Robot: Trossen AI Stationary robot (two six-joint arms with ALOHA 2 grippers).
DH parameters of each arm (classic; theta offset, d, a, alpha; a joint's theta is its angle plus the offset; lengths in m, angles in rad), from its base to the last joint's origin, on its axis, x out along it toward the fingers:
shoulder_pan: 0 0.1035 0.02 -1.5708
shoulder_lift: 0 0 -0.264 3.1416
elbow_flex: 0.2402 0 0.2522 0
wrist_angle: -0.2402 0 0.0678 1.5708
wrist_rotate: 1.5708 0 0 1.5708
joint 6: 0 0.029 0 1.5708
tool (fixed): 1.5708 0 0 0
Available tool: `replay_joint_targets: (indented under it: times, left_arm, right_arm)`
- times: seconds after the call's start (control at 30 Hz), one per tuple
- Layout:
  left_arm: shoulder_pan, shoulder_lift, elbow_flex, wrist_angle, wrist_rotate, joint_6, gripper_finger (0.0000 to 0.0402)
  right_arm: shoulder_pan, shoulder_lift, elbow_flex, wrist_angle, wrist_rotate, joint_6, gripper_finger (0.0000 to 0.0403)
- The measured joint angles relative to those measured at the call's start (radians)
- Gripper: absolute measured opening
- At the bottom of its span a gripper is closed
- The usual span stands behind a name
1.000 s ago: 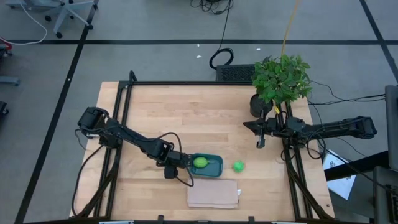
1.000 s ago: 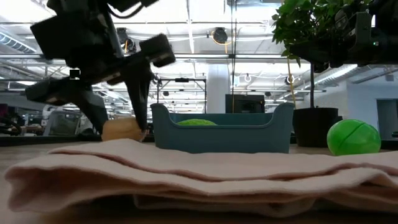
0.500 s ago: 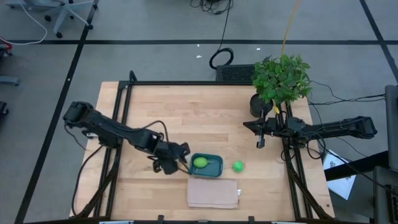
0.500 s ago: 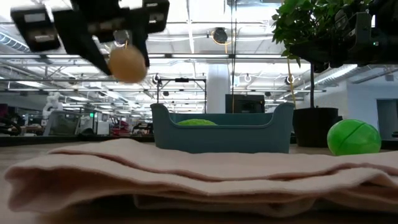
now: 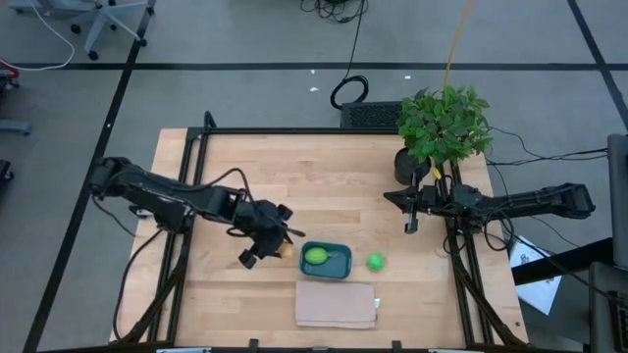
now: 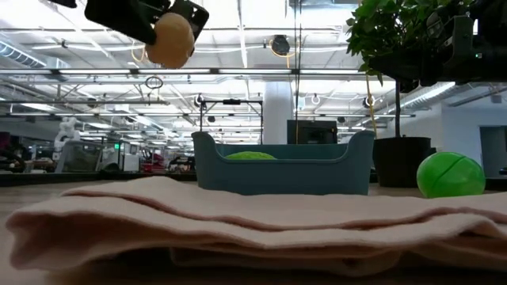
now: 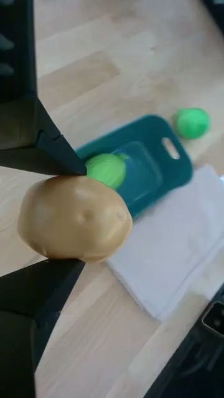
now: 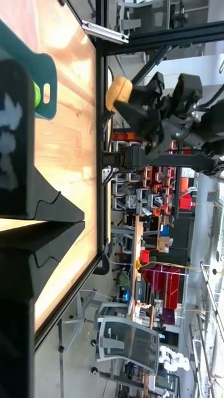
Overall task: Pick and placing Produce into tupperware
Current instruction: Put the brown potato into the dark blue bin
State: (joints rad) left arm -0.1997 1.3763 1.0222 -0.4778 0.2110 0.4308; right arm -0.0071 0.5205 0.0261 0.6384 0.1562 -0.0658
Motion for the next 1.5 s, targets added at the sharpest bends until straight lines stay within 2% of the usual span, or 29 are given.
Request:
replay_joint_targets:
  times: [0.83, 1.1, 1.5]
  left_arm:
    - [0.017, -0.003, 0.0, 0.006, 0.007, -0.023, 0.0203]
    - [0.017, -0.003, 0.0, 0.124, -0.001, -0.175, 0.0199]
    - [0.015, 0.024, 0.0, 0.331, -0.001, -0.2, 0.0208]
  right_arm:
    - [0.0, 0.0, 0.0, 0.0, 0.0, 0.0, 0.0]
    - [0.0, 0.0, 0.0, 0.0, 0.0, 0.0, 0.0]
    - [0.0, 0.0, 0.0, 0.0, 0.0, 0.0, 0.0]
